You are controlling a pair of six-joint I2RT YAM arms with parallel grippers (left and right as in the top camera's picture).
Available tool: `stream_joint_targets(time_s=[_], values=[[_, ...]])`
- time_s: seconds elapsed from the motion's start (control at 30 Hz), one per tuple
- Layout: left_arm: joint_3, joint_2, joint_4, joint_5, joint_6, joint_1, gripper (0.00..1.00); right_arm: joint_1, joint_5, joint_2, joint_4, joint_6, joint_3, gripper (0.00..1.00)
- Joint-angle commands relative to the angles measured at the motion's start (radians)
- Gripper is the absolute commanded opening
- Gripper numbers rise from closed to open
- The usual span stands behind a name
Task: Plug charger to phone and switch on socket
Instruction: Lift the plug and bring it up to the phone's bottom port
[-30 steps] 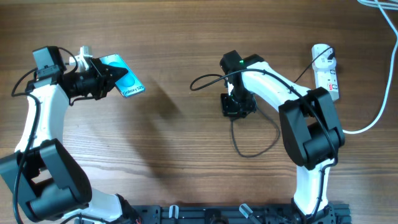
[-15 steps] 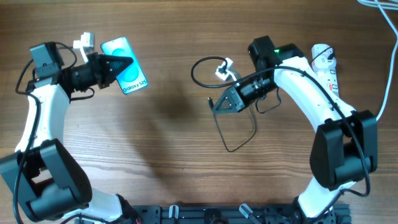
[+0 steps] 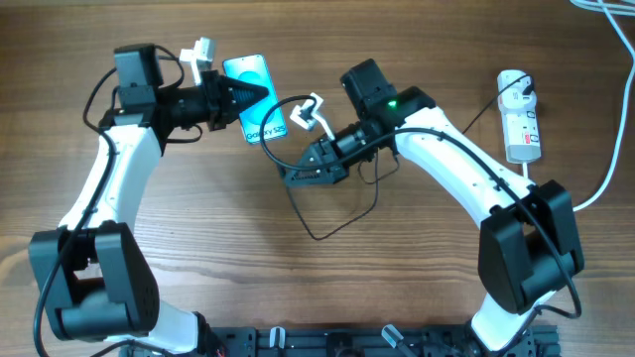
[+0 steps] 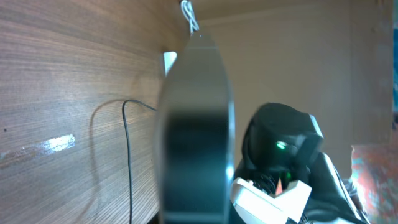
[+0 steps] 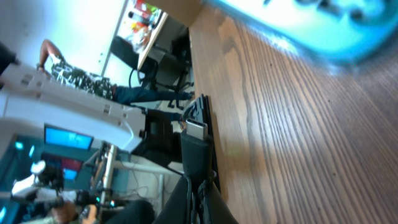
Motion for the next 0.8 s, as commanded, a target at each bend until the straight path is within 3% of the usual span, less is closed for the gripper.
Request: stream_joint_targets(time_s=[0.0,0.43,0.77], values=[[0.011,-0.024,0.007,-0.040,-0.054,-0.012,0.04,0.016,0.045,-0.004,0.043,0.169,0.006,0.04],[0.011,-0.024,-0.020,-0.050,0.038,-0.013,0.04,0.017,0.140,-0.005,0.127,0.315,0.008,0.04],[0.011,-0.024,-0.056,-0.024,0.090,-0.013,0.04,0.017,0.157,-0.006,0.165,0.344,0.008,0.04]])
